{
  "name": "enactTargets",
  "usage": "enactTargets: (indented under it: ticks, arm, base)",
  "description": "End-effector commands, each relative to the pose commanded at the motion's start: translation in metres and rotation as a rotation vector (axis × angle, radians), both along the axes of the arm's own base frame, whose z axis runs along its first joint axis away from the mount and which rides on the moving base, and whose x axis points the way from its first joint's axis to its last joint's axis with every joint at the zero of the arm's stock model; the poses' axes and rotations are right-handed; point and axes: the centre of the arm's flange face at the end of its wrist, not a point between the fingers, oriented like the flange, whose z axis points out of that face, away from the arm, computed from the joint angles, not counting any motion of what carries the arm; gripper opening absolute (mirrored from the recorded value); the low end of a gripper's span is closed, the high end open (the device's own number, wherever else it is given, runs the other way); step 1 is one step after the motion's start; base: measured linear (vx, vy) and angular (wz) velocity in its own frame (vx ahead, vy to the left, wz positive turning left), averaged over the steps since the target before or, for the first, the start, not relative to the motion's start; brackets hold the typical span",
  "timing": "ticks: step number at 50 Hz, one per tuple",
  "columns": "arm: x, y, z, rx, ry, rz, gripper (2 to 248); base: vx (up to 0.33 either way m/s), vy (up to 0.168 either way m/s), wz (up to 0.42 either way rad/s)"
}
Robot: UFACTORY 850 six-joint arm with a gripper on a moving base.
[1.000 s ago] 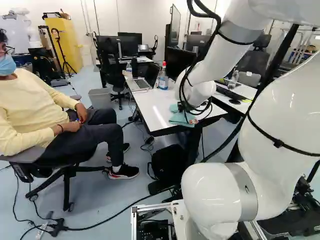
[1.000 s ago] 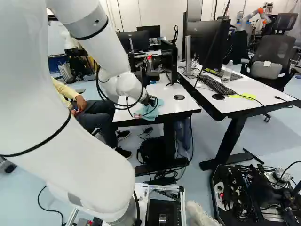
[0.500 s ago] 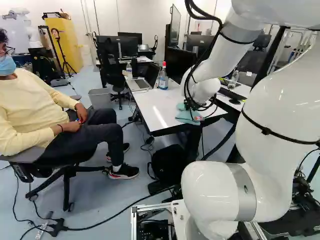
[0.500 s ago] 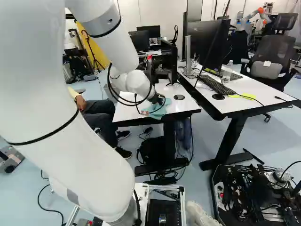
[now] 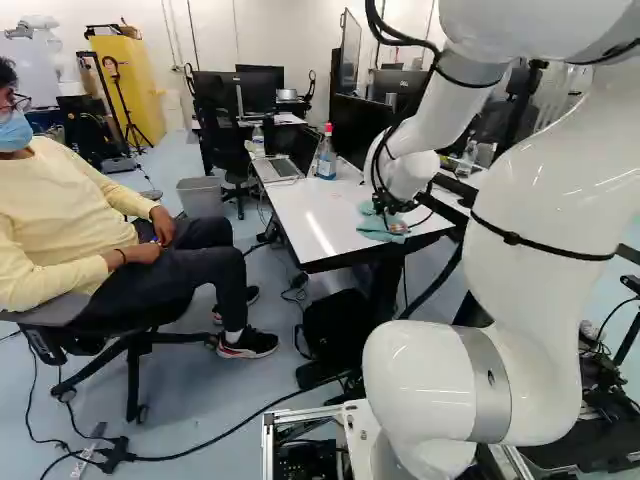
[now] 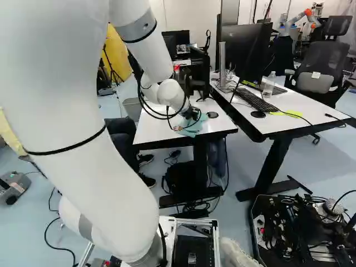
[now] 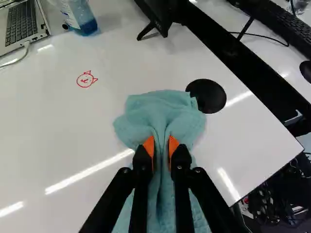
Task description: Clean the table with the green towel
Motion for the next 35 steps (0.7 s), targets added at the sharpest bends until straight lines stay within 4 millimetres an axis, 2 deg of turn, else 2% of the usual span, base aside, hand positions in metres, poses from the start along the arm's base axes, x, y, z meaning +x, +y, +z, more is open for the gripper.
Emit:
enactTargets:
  ticks: [21,35]
  arm:
    - [0.039,0.013,-0.001,-0.002,-0.011,0.044,54]
    - [0.046,0.035,-0.001,-0.002,-0.012,0.088,54]
  base:
    - [0.000,0.000,0.000]
    - [0.000,0.000,0.000]
